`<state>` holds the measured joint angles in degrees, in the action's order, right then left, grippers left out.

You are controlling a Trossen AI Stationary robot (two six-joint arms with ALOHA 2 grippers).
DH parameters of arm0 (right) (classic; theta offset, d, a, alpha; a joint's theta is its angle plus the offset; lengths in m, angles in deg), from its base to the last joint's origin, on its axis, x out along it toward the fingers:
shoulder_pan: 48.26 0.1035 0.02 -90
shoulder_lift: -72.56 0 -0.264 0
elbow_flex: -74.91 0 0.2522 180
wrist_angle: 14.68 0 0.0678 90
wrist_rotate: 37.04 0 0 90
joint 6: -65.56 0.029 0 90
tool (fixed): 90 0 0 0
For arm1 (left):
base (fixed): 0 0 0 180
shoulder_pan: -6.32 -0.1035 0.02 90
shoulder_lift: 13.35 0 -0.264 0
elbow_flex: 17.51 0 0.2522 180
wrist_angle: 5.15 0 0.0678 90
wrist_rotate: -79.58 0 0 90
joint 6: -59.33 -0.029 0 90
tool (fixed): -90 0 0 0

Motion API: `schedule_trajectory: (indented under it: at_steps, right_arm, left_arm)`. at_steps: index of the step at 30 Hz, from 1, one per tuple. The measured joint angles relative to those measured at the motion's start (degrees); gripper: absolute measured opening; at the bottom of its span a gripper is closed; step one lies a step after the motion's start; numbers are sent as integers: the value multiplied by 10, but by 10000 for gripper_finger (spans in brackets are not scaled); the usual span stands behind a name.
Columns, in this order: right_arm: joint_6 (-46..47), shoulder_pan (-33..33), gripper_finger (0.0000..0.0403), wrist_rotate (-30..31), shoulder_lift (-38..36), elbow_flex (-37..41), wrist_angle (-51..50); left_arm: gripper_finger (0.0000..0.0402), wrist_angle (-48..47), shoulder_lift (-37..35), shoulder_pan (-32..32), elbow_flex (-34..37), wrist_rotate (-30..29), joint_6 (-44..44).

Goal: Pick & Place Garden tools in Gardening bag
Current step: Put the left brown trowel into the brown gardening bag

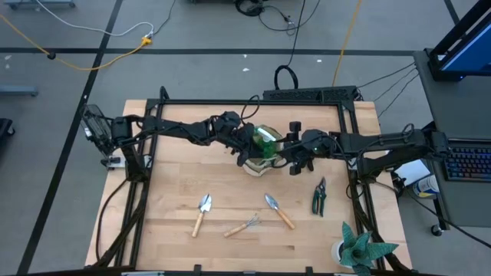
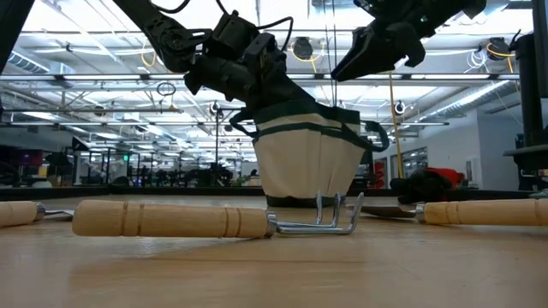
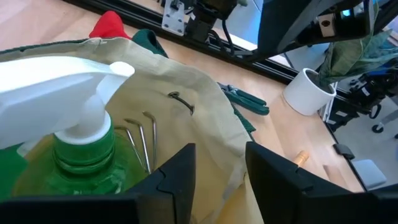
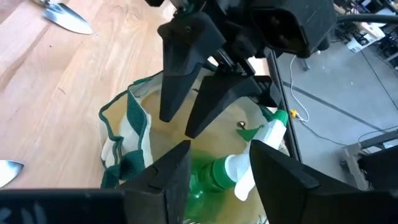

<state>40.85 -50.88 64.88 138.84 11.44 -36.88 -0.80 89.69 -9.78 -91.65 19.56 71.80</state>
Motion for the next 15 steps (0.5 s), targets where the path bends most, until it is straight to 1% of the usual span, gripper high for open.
schedule_trajectory:
  at_steps: [8,15]
  right_arm:
    - [-3,0,155,0,0,0,0]
    - [-2,0,155,0,0,0,-2]
  left_arm:
    - [149,2,0,0,0,0,0]
    - [149,29,-12,-4,0,3,6]
